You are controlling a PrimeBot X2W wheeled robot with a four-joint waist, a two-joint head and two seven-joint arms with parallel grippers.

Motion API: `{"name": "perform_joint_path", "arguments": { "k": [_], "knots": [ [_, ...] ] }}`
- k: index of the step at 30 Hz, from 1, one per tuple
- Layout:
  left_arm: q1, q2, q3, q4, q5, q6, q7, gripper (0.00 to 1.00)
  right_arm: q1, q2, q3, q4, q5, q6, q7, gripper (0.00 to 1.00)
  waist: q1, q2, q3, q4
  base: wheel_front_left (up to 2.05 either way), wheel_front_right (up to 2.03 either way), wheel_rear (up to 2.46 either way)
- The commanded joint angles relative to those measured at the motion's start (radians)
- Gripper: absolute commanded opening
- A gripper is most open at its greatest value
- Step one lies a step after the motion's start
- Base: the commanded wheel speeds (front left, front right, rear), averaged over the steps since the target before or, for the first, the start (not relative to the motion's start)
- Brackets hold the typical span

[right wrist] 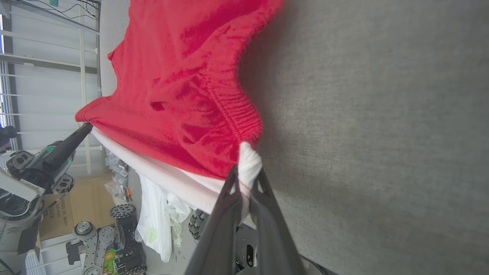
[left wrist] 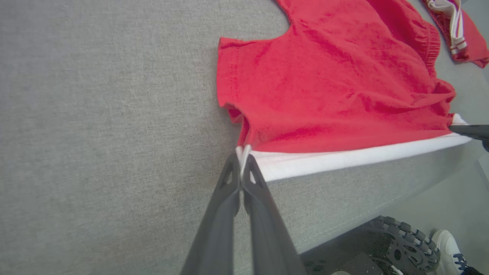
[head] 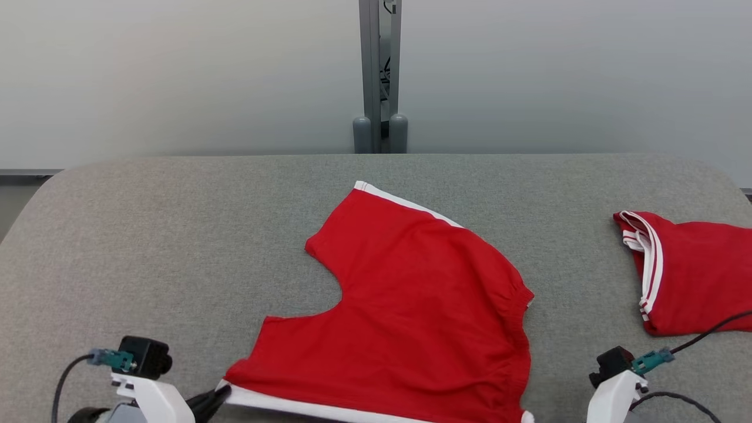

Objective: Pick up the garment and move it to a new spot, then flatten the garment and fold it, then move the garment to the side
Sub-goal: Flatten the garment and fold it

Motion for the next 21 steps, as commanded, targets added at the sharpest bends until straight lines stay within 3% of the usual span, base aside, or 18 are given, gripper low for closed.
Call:
{"name": "perform_joint_path", "arguments": {
  "k": [1,12,21],
  "knots": [
    [-0.017,0.023,0.016,-0.001,-0.005,0.010,-0.005,0.00,0.021,-0.002,-0.002,-0.002,-0.006,-0.005,-0.003,0.00,0.0000,-0.0001,0.001,-0.003,0.00,0.00,0.00],
    [-0.138,0.084,0.127,-0.106,-0.035,0.071,0.019,0.00,0.034,0.065,-0.079,-0.149,-0.031,-0.005,-0.036,0.00,0.0000,-0.0001,0.024,-0.102,0.00,0.00,0.00],
    [-0.316,0.055,0.167,-0.038,-0.043,0.125,0.063,0.00,-0.082,0.247,-0.194,-0.078,-0.050,-0.003,-0.094,0.00,0.0000,-0.0001,0.106,-0.218,0.00,0.00,0.00]
  ]
}}
